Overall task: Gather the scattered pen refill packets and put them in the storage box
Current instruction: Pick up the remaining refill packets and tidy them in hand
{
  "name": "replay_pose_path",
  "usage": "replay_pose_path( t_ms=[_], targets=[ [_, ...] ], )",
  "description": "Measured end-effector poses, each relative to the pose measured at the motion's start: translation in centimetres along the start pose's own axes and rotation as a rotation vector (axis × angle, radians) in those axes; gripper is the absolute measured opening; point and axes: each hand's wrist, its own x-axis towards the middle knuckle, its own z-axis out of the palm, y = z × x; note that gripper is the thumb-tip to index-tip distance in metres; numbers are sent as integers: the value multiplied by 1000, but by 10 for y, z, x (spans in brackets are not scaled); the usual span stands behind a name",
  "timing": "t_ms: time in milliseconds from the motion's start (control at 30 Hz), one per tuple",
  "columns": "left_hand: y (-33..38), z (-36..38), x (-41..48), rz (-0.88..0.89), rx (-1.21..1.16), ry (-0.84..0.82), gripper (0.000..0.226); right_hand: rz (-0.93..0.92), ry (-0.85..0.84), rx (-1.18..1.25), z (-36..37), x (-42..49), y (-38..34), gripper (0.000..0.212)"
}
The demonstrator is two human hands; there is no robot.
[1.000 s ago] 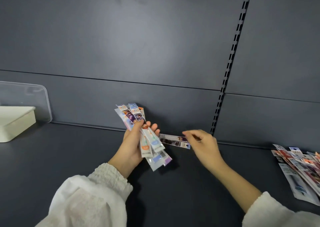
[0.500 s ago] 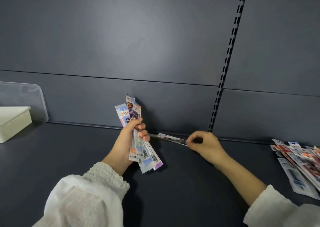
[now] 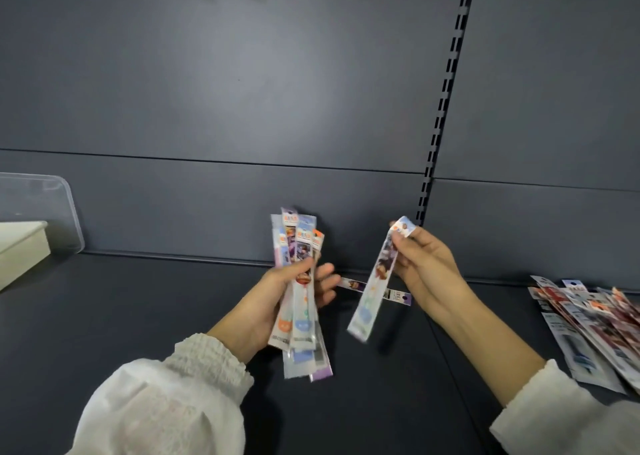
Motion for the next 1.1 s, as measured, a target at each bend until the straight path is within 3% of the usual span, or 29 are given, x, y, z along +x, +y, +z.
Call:
replay_pose_path(
  t_ms=[100, 200, 367, 500, 633, 667, 767, 833, 1100],
  targets=[
    [-11, 11, -6, -139, 173, -138, 38, -58, -57, -255, 13, -8, 7, 9],
    [-14, 12, -7, -171, 207, -237, 48, -168, -51, -459, 20, -11, 13, 10],
    [-13, 12, -7, -129, 116, -246, 34, -269, -50, -585, 21, -12, 21, 11],
    [-8, 8, -2, -65, 48, -233, 27, -189, 34, -705, 6, 0, 18, 15],
    [1, -4, 6, -34, -63, -183, 17, -41, -129, -1420, -44, 11, 23, 25],
    [3, -7, 7, -21, -69, -167, 15, 38, -173, -1505, -52, 10, 23, 27],
    [9, -8, 9, 7, -58, -69, 17, 67, -150, -1399, -55, 9, 19, 10],
    [9, -7, 8, 8, -47, -25, 24, 86, -144, -1232, -49, 7, 15, 11],
    [5, -15, 4, 30, -58, -164, 52, 57, 48, -446, -30, 5, 1, 11]
  ],
)
